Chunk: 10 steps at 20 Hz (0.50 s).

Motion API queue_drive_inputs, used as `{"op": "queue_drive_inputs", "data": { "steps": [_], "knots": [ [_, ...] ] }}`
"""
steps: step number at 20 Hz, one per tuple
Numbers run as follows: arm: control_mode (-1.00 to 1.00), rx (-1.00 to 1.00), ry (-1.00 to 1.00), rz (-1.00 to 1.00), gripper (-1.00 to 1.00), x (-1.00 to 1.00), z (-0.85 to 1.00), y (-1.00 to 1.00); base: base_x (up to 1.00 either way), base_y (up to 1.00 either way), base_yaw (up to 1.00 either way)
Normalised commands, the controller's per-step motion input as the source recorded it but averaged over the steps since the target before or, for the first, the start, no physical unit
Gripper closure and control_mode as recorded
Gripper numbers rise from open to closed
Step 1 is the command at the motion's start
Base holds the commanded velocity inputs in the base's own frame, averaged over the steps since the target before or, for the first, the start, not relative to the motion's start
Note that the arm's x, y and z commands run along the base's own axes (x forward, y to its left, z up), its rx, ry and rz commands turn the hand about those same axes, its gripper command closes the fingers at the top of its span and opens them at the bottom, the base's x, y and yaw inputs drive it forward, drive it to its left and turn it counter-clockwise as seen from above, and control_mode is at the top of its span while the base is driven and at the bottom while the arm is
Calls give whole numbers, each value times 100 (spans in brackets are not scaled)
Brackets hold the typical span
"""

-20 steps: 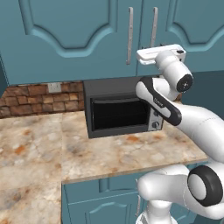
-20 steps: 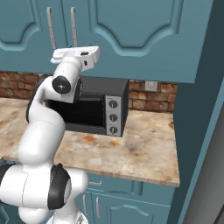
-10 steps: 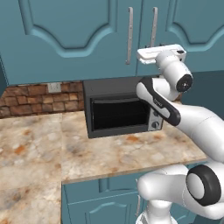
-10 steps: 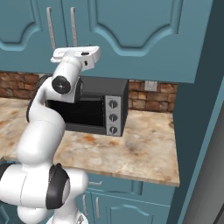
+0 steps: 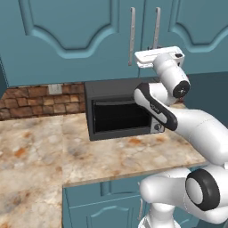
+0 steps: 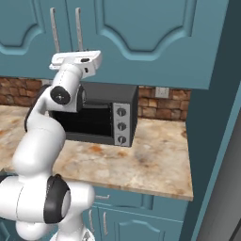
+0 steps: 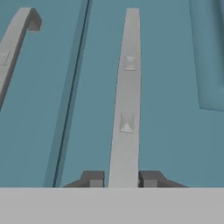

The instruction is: Move the bowls from the cabinet to the plates on the dining table.

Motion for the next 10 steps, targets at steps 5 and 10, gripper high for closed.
{"op": "queue_drive_inputs", "data": {
  "steps": [5,10],
  "knots": [
    [-100,0,0,0,100,17,-1,22,0,0,0],
    [-100,0,2,0,100,25,0,2,0,0,0]
  ]
}}
